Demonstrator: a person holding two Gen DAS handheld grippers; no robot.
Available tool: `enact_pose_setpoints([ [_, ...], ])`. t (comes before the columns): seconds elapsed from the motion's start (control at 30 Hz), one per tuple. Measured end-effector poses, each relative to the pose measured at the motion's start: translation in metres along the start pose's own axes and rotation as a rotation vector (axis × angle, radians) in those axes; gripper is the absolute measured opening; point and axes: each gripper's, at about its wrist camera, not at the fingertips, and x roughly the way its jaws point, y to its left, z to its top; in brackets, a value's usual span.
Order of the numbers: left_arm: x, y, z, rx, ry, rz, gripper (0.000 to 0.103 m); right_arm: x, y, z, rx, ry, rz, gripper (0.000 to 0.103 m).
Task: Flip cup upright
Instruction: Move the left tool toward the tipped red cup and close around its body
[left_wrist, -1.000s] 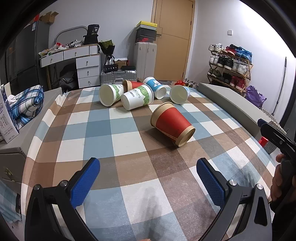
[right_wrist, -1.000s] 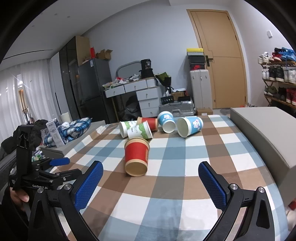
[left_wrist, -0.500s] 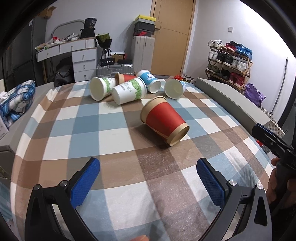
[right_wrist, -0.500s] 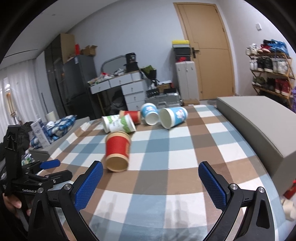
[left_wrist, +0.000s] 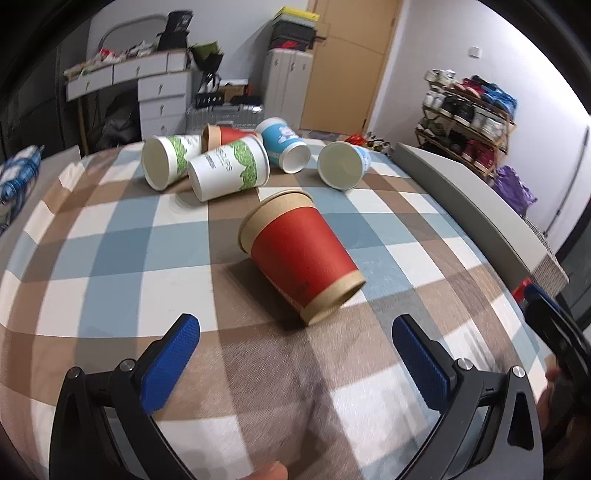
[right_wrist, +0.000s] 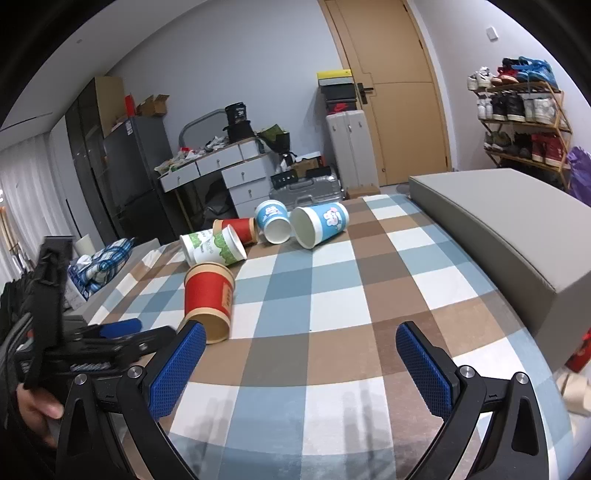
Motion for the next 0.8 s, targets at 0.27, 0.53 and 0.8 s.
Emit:
enact_pose_setpoints([
  [0.27,0.016,-0.01,0.011,-0.044,0.024,0.009,0.101,-0.002,-0.005,0.001,0.021,-0.005,-0.002,0.103],
  [0.53,0.027,-0.015,0.017,-0.059,0.062,0.016,0.09,-0.001,-0.004,0.001,0.016,-0.001,0.001,0.103],
  [0.8,0.021,-0.016,0.018,-0.045,0.063,0.003,0.062,-0.001,-0.003,0.001,0.015,-0.004,0.002,0.103],
])
